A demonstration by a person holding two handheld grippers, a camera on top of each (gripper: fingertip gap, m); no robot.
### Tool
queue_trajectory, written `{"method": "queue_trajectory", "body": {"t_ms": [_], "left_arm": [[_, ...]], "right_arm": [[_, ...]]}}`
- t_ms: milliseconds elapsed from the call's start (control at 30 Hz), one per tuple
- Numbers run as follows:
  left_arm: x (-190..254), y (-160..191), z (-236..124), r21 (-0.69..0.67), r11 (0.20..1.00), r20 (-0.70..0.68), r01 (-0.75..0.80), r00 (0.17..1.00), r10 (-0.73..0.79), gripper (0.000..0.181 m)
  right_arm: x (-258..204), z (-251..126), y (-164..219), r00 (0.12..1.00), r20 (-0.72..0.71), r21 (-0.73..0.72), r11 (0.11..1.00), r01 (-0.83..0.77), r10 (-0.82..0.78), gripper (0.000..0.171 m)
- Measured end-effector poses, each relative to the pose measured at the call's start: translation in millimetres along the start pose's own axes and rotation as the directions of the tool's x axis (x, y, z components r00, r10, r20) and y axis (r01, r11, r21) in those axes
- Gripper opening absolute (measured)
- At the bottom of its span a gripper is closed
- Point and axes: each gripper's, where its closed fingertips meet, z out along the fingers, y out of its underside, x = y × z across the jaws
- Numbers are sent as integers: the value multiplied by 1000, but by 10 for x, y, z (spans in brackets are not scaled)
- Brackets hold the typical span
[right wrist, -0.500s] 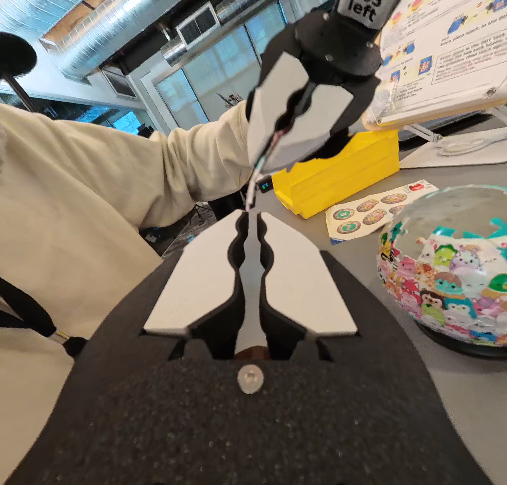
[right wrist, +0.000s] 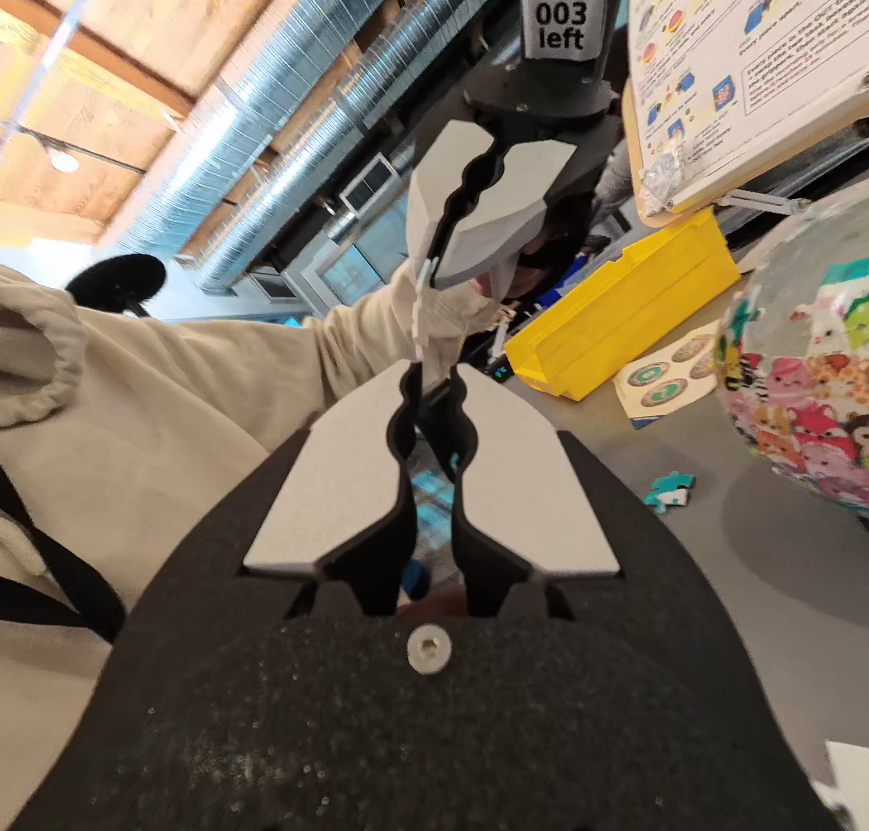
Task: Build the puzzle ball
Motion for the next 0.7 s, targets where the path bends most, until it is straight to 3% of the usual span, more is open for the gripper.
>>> {"method": "queue_trajectory", "body": {"t_ms": [133,267,467,700], "left_arm": [[-114,111,-33,-53,999,92,10,996,-5,1],[-201,173,-9,-110,994,170,20,986,-1,1],[-212,198,78,-175,985,245,-4,968,47,1],[-261,245,158,-161,987,304,-30,950,79,1]], "right_arm": [[62,-67,-80,975,-89,-170,968,188,-204,15],[68,-41,-196,921,-30,-494,807,324,-389,13],[170,94,-83,915,97,-736,591,331,-391,11],[168,64,51,945,113,-786,553,275,-308,3]]}}
